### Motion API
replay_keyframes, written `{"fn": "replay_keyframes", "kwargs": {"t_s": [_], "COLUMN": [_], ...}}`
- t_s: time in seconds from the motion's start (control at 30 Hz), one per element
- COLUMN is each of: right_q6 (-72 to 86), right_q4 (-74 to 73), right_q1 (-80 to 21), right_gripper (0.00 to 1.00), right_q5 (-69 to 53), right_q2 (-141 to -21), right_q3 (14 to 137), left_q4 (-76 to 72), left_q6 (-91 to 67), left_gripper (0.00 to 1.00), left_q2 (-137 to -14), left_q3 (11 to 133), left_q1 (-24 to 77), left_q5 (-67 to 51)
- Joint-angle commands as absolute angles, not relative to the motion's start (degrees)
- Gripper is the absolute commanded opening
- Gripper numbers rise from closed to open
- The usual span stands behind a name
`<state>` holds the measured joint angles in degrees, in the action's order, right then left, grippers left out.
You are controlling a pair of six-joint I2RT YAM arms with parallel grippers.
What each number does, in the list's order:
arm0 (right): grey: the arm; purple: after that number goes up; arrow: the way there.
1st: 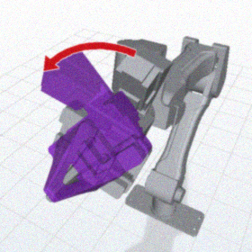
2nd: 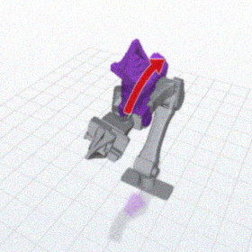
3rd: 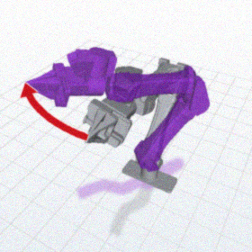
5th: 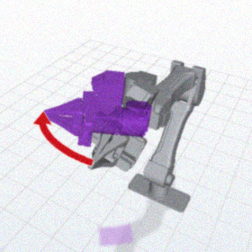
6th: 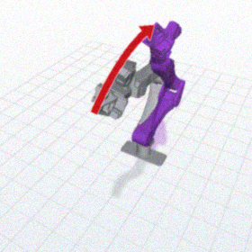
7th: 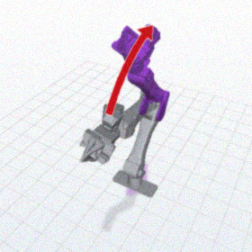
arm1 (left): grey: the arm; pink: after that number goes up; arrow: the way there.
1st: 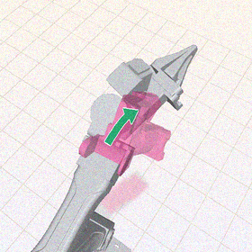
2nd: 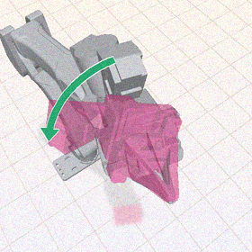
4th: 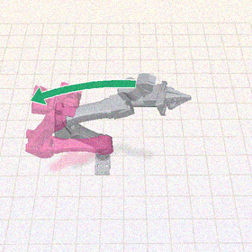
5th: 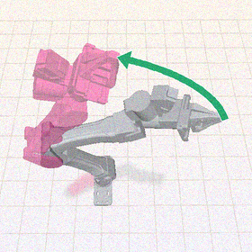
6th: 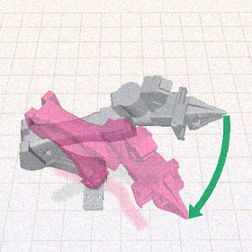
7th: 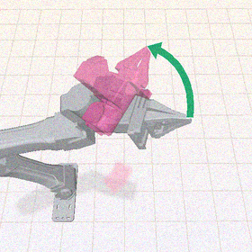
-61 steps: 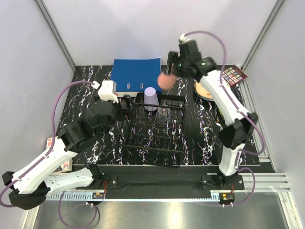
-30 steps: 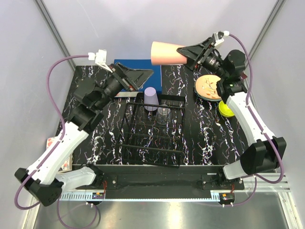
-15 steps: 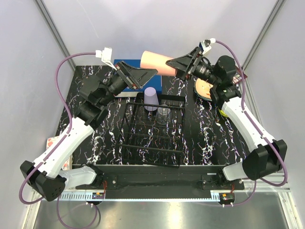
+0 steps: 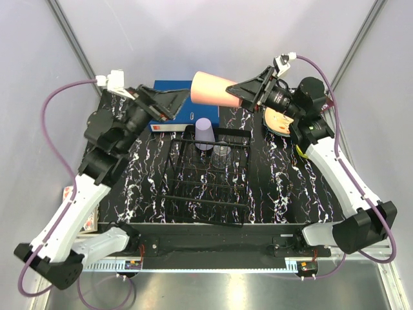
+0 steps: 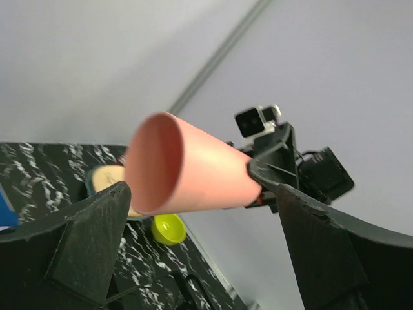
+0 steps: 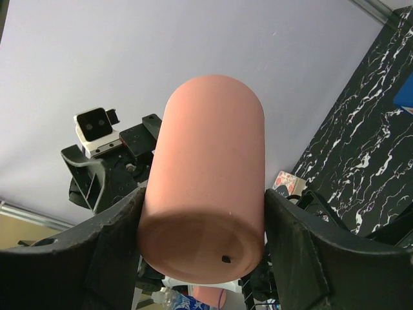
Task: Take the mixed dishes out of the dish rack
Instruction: Place the cup at the center of the board.
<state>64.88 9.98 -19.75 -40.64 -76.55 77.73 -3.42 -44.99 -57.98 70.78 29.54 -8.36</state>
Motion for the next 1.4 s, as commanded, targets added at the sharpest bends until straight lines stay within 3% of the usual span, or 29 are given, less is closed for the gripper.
{"fn": "replay_keyframes", "kwargs": {"t_s": [0.0, 0.6, 0.67, 0.7, 0.73, 0.8, 0.87, 0.97, 1.0, 1.1, 1.13, 1.2, 1.37], "right_q6": [63.63, 64.16, 64.34, 64.68, 64.86, 65.82, 66.01, 64.69, 63.30, 59.70, 58.46, 54.69, 46.59], "right_q4": [11.60, 13.01, 13.53, 13.80, 14.06, 15.29, 15.47, 13.20, 12.05, 6.35, 4.41, -2.78, -21.14], "right_q1": [-20.83, -23.38, -23.55, -23.73, -23.73, -23.82, -23.91, -23.82, -23.82, -23.82, -23.73, -23.73, -23.73], "right_gripper": [0.00, 0.00, 0.00, 0.00, 0.00, 0.00, 0.00, 0.00, 0.11, 0.67, 0.91, 1.00, 1.00], "right_q5": [-42.18, -45.17, -45.26, -45.44, -45.61, -45.96, -45.88, -45.53, -44.92, -42.99, -41.93, -38.34, -25.88], "right_q2": [-74.79, -79.45, -80.15, -80.85, -81.21, -82.08, -82.35, -81.91, -81.57, -81.21, -80.95, -80.42, -80.25], "right_q3": [80.86, 82.44, 82.70, 82.71, 82.79, 82.71, 82.53, 83.40, 83.93, 86.39, 87.79, 89.38, 95.36], "left_q4": [-1.40, -23.55, -24.34, -24.78, -25.57, -25.84, -24.53, -19.79, -18.30, -10.04, -5.50, 1.62, 17.64], "left_q6": [-41.39, -56.42, -56.86, -57.21, -57.48, -57.83, -57.40, -54.76, -52.84, -49.32, -48.78, -47.30, -43.34], "left_gripper": [0.99, 0.93, 0.84, 0.74, 0.50, 0.31, 0.01, 0.00, 0.00, 0.00, 0.00, 0.00, 0.00], "left_q2": [-56.07, -63.54, -63.81, -63.90, -63.98, -64.33, -64.25, -63.29, -62.85, -62.23, -62.31, -63.10, -68.37], "left_q3": [72.42, 67.59, 67.59, 67.59, 67.59, 67.85, 68.46, 70.04, 70.66, 74.96, 76.28, 80.58, 94.88], "left_q1": [28.04, 28.04, 28.04, 28.04, 28.12, 28.04, 28.04, 27.95, 27.86, 26.55, 25.85, 23.47, 19.17], "left_q5": [-2.72, -23.91, -25.13, -25.83, -26.97, -28.47, -28.57, -26.90, -25.24, -20.50, -19.00, -13.66, 2.25]}}
